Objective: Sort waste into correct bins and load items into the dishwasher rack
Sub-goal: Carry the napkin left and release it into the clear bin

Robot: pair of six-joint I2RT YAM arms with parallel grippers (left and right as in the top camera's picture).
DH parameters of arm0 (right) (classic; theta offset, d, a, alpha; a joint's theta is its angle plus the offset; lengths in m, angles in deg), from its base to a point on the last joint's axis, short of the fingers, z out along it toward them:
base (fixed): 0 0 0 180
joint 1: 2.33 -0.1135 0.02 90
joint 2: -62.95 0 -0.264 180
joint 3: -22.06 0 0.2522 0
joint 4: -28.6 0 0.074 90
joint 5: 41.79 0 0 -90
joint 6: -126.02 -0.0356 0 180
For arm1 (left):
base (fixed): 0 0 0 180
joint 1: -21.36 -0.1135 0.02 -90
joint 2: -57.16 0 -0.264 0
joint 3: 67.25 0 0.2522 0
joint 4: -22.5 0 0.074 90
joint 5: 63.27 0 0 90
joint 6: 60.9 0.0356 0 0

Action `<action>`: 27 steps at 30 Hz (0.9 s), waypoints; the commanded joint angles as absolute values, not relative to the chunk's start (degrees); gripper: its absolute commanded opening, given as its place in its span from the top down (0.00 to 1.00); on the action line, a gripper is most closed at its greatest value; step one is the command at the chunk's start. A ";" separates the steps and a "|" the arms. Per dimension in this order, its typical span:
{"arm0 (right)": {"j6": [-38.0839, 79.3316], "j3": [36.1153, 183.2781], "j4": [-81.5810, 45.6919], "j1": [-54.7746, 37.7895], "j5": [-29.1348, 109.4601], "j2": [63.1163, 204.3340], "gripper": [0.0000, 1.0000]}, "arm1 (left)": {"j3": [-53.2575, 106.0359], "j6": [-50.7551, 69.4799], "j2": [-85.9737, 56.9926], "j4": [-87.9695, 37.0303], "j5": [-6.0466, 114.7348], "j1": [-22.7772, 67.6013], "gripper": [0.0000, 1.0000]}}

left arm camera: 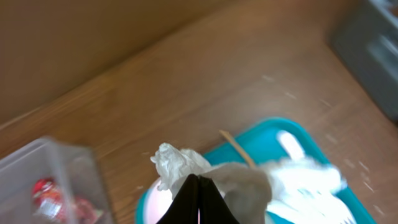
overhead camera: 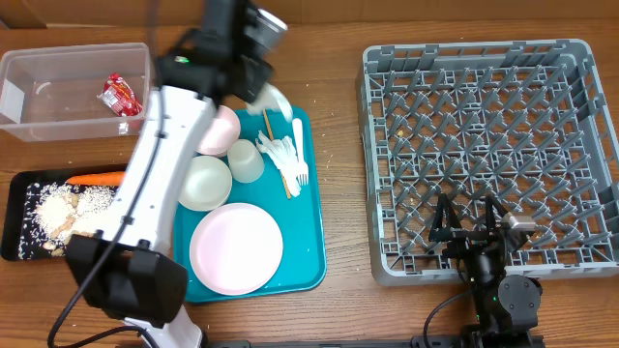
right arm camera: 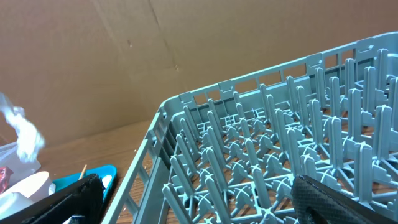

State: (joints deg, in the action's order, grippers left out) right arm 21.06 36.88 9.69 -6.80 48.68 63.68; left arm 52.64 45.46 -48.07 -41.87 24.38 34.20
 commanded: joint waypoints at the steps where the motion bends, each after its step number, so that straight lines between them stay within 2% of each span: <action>1: 21.24 36.29 10.11 -6.47 49.42 63.12 0.00 | 54.04 35.67 -46.98 -36.91 25.43 25.35 0.96; 6: 21.24 36.29 10.11 -6.47 49.42 63.12 0.00 | 53.91 33.07 -48.69 -31.80 29.38 13.64 0.96; 12: 21.24 36.29 10.11 -6.47 49.42 63.12 0.00 | 53.91 33.09 -54.76 -30.14 29.97 5.70 0.94; 13: 21.24 36.29 10.11 -6.47 49.42 63.12 0.00 | 53.91 33.09 -56.10 -30.03 30.24 4.68 0.86; 14: 21.24 36.29 10.11 -6.47 49.42 63.12 0.00 | 53.91 33.09 -57.32 -30.03 30.72 3.82 0.69; 15: 21.24 36.29 10.11 -6.47 49.42 63.12 0.00 | 53.91 33.02 -58.37 -30.03 31.11 3.10 0.45; 17: 21.24 36.29 10.11 -6.47 49.42 63.12 0.00 | 53.93 31.54 -59.66 -29.98 31.29 1.88 0.49; 22: 21.24 36.29 10.11 -6.47 49.42 63.12 0.00 | 54.10 26.16 -58.24 -29.74 31.31 0.70 0.49; 25: 21.24 36.29 10.11 -6.47 49.42 63.12 0.00 | 54.10 23.82 -55.22 -30.42 33.32 0.81 0.45; 27: 21.24 36.29 10.11 -6.47 49.42 63.12 0.00 | 54.10 21.15 -52.97 -31.12 38.45 0.81 0.39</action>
State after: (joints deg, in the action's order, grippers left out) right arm 21.06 36.88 9.72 -6.80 48.65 63.68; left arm 53.03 26.51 -58.87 -30.68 31.68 0.70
